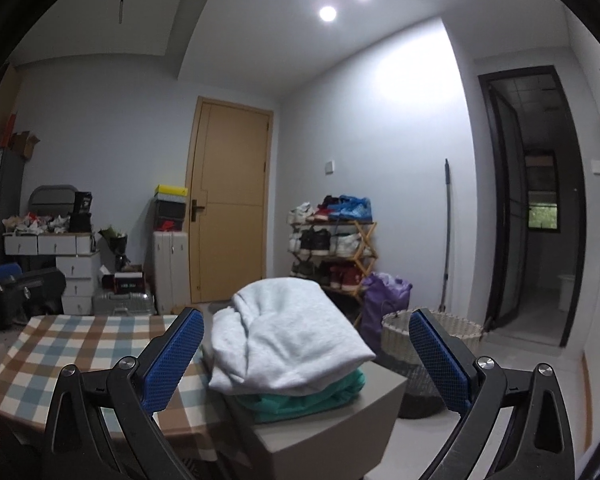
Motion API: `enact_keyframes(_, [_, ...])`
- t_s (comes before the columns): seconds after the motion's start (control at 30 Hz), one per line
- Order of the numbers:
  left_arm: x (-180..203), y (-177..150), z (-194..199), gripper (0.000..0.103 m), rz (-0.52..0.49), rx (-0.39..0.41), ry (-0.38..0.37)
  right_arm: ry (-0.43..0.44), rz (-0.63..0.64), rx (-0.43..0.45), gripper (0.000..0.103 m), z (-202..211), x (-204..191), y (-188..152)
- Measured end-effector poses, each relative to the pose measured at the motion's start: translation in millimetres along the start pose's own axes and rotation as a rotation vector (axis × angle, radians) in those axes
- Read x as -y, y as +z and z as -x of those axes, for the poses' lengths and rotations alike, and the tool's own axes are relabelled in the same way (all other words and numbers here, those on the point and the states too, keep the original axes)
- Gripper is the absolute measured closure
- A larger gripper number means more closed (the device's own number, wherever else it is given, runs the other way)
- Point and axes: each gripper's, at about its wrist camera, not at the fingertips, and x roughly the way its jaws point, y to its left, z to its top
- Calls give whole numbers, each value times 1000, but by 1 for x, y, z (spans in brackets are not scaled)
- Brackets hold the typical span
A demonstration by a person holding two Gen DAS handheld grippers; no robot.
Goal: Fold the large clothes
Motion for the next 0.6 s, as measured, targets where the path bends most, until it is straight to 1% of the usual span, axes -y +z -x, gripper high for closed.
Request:
enact_keyframes(0.07, [4,-3,-7,2,-8,5,23,10,-26,-3,0,1,4,2])
enact_keyframes(0.17, [10,-4,-20,2,-13,-6,17,31,-66,-36,0,-5,10,2])
enact_keyframes(0.23, [12,-4,-30,2,-6,-25,1,16,-71,-37,0,-6,13,0])
enact_keyframes(0.37, [20,-11,-42,2,-6,-31,11,-16,-52,-32,0,-8,17,-6])
enact_keyframes(0.5, [30,-22,-47,2,-3,-35,18,-19,-65,-30,0,-7,24,-7])
enact_keyframes(0.6, [31,-24,-45,2,4,-43,14,-10,-78,-28,0,-7,28,-7])
